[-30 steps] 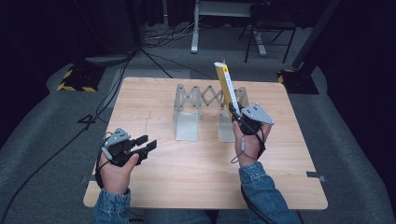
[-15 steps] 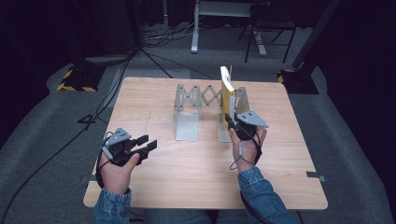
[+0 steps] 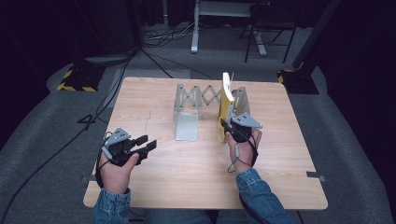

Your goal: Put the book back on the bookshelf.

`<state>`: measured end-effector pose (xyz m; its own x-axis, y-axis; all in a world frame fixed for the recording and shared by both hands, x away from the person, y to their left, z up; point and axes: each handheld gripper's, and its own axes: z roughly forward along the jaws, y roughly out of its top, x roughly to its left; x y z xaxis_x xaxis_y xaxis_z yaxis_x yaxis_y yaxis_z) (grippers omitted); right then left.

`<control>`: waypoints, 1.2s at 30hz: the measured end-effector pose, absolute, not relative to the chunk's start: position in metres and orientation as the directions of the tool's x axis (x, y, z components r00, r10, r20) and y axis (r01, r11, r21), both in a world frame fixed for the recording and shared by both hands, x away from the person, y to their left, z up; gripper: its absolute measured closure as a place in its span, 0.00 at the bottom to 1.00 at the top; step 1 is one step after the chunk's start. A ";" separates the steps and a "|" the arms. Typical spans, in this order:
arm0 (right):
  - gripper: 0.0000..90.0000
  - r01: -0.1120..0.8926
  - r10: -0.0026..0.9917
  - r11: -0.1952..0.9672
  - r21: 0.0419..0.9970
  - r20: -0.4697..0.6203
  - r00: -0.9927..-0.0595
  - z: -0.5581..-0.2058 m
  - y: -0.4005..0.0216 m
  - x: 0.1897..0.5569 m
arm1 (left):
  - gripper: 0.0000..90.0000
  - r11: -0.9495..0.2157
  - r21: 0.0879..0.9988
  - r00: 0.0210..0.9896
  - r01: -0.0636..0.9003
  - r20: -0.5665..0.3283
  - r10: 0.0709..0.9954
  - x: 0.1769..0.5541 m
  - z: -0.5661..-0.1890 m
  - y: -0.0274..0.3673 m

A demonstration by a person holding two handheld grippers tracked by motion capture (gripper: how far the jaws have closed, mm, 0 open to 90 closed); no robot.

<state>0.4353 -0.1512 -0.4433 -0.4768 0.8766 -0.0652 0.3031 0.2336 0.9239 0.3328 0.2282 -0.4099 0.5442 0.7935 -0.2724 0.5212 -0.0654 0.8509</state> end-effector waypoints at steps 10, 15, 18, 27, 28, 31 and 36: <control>0.76 0.313 0.868 0.248 0.917 -0.067 -0.493 -0.450 -0.147 0.440 | 0.59 -0.063 0.850 0.538 0.524 -0.272 0.798 0.330 -0.410 0.231; 0.75 0.307 0.867 0.247 0.919 -0.068 -0.494 -0.451 -0.146 0.441 | 0.59 -0.063 0.849 0.535 0.524 -0.271 0.800 0.328 -0.410 0.233; 0.75 0.310 0.866 0.249 0.918 -0.067 -0.496 -0.451 -0.147 0.441 | 0.59 -0.063 0.850 0.539 0.522 -0.272 0.797 0.327 -0.409 0.233; 0.65 0.305 0.865 0.252 0.918 -0.073 -0.496 -0.449 -0.151 0.437 | 0.58 -0.066 0.849 0.535 0.525 -0.269 0.801 0.326 -0.410 0.234; 0.60 0.295 0.866 0.247 0.923 -0.073 -0.495 -0.448 -0.152 0.436 | 0.58 -0.067 0.848 0.535 0.526 -0.269 0.801 0.326 -0.410 0.235; 0.47 0.271 0.871 0.246 0.930 -0.090 -0.483 -0.438 -0.153 0.432 | 0.57 -0.062 0.848 0.527 0.526 -0.268 0.807 0.323 -0.410 0.236; 0.41 0.246 0.871 0.243 0.938 -0.099 -0.482 -0.424 -0.159 0.427 | 0.55 -0.066 0.843 0.513 0.534 -0.261 0.818 0.316 -0.412 0.240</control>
<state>0.4274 -0.1588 -0.4236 -0.4817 0.8707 -0.0992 0.2463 0.2432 0.9382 0.3158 0.2405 -0.4122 0.5132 0.8176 -0.2610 0.5341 -0.0662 0.8428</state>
